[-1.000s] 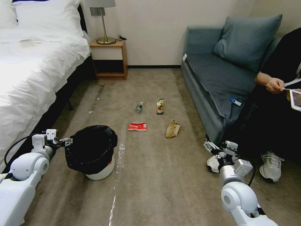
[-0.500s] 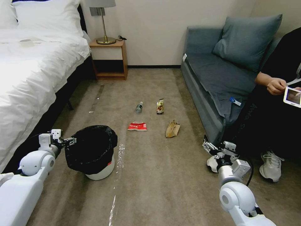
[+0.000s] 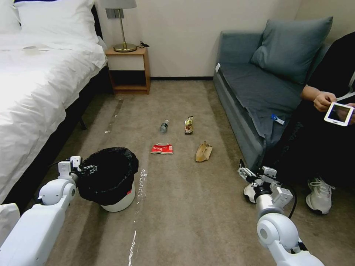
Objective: Pick up the trash bin, then pick up the garbage on the floor and place it into the trash bin.
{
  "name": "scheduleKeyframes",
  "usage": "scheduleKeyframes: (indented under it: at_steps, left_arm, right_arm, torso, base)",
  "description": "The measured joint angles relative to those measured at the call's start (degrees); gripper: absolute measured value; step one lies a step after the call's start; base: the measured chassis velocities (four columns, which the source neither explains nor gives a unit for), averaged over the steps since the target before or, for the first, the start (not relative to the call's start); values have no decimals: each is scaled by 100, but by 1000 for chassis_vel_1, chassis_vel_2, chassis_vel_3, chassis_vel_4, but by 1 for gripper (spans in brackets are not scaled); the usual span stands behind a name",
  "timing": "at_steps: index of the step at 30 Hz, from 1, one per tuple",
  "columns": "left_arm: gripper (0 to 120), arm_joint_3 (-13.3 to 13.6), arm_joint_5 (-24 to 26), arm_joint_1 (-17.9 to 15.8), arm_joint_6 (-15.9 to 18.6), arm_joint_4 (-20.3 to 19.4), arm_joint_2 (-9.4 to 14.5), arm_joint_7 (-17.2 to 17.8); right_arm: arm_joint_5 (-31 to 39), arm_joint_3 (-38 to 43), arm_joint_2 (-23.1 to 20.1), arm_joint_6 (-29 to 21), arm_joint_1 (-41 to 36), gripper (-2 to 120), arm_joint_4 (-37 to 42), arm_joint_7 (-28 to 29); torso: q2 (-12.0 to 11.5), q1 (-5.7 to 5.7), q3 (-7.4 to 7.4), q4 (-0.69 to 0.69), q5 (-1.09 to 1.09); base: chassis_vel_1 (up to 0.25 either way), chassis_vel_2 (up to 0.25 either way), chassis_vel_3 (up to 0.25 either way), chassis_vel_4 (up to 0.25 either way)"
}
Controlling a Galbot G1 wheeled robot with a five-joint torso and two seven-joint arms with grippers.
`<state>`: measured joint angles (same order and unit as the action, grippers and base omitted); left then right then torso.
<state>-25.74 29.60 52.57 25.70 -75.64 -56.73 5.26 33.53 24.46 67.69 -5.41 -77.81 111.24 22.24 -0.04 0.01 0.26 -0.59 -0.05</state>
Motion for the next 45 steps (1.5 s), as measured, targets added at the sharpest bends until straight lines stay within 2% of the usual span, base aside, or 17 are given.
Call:
scheduleKeyframes:
  at_steps: [2, 3, 4, 5, 6, 8, 9, 11, 21, 26, 28, 33, 38, 45]
  left_arm:
    - [81, 18, -26, -41, -14, 56, -33, 0]
    - [74, 35, -67, -96, -42, 140, -81, 1]
    - [74, 35, -67, -96, -42, 140, -81, 1]
    - [67, 35, -104, -149, -80, 223, -134, 1]
    - [67, 35, -104, -149, -80, 223, -134, 1]
    - [55, 46, -166, -194, -119, 313, -209, -16]
    - [55, 46, -166, -194, -119, 313, -209, -16]
    - [44, 60, -197, -195, -141, 329, -231, -34]
    - [22, 43, -181, -154, -252, 310, -137, -57]
    - [10, 48, -145, -99, -271, 141, -42, -94]
    - [10, 53, -145, -98, -270, 97, -24, -90]
    - [10, 71, -147, -112, -268, 26, 2, -48]
    - [10, 99, -172, -130, -266, -36, 40, -3]
    - [7, 207, -415, -343, -289, -221, 300, 63]
  right_arm:
    - [4, -8, 4, 5, 13, 100, -10, 1]
    - [12, -13, 7, 10, 22, 100, -16, 2]
    - [12, -13, 7, 10, 22, 100, -16, 2]
    - [20, -15, 7, 15, 31, 100, -20, 4]
    - [20, -15, 7, 15, 31, 100, -20, 4]
    - [37, -11, -8, 27, 44, 100, -39, 7]
    - [37, -11, -8, 27, 44, 100, -39, 7]
    - [42, 11, -34, 46, 45, 100, -63, 8]
    - [57, 32, -19, 59, 40, 100, -71, 29]
    - [57, 31, 7, 59, 19, 100, -26, 45]
    - [57, 36, 1, 59, 5, 100, -1, 49]
    - [65, 86, -45, 57, -43, 100, 65, 55]
    - [92, 163, -118, 56, -94, 100, 99, 56]
    - [218, 298, -231, 90, -118, 100, 126, 46]
  torso:
    - [0, 0, -1, 0, 2]
    - [0, 0, -1, 0, 3]
    - [0, 0, -1, 0, 3]
    - [0, 0, -1, 1, 5]
    - [0, 0, -1, 1, 5]
    - [1, 0, -2, 4, 9]
    - [1, 0, -2, 4, 9]
    - [1, -1, -3, 4, 8]
    - [1, 0, 0, -2, -3]
    - [1, 0, 1, -4, -10]
    - [0, 0, 2, -7, -11]
    - [0, 0, 2, 0, -4]
    - [0, 0, 1, 0, -3]
    - [0, 0, 0, 1, 0]
  base:
    - [0, 0, 0, 0]
    - [0, 0, 0, 0]
    - [0, 0, 0, 0]
    - [0, 0, 0, 0]
    - [0, 0, 0, 0]
    - [0, 0, 0, 0]
    - [0, 0, 0, 0]
    - [0, 0, 0, 0]
    - [0, 0, 0, 0]
    - [0, 0, 0, 0]
    - [0, 0, 0, 0]
    - [0, 0, 0, 0]
    - [0, 0, 0, 0]
    - [0, 0, 0, 0]
